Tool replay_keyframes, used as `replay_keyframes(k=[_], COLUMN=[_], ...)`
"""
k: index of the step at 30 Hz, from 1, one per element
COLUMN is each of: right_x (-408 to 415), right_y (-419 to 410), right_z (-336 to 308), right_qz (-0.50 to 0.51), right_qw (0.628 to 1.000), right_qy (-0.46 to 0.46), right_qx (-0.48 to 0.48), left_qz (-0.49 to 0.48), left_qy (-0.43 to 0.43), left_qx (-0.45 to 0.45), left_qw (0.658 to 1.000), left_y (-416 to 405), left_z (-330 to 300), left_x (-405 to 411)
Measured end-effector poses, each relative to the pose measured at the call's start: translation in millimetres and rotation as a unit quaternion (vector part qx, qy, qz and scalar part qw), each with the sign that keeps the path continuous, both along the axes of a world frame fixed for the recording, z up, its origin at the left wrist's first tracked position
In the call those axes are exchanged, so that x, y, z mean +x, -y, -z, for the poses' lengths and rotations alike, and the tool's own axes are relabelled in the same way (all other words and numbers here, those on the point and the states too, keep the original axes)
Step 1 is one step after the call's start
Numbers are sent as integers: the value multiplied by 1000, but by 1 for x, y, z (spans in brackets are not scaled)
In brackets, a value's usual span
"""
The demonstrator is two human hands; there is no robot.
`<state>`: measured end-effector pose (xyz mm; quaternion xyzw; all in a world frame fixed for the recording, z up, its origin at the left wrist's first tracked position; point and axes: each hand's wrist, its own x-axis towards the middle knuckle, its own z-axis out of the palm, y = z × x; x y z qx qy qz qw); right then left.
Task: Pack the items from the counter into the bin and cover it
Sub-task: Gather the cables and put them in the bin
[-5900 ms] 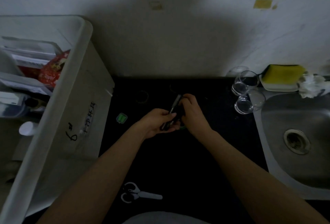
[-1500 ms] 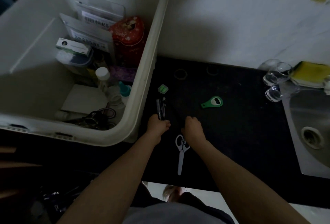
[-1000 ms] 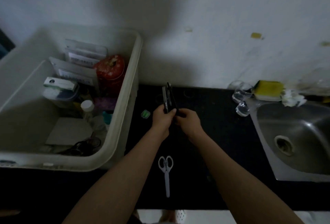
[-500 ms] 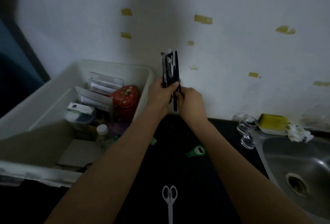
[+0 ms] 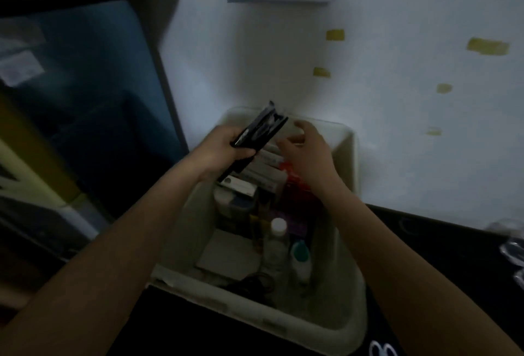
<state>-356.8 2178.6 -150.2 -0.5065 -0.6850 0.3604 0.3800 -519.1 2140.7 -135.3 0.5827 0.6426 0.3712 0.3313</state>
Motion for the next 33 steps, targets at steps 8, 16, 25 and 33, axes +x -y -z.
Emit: replay_keyframes(k=[8,16,25,33], right_x=[-66,-70,-73,-75], right_y=[-15,-14,-3,1], right_z=[36,79,84,85], right_qz=[-243,-318,-390,-402], right_qw=[911,858,813,807], right_qy=[333,390,382,319], right_qx=[10,-107,-202,-293], left_qz=[245,360,414,426], left_qy=[-345,-384,-356,-369], left_qx=[-181,-284,-277,-286], left_qw=[888,801,791,775], left_y=[-12,-30,-34,-33], left_z=[48,83,88,91], left_x=[-49,-53,-55,-58])
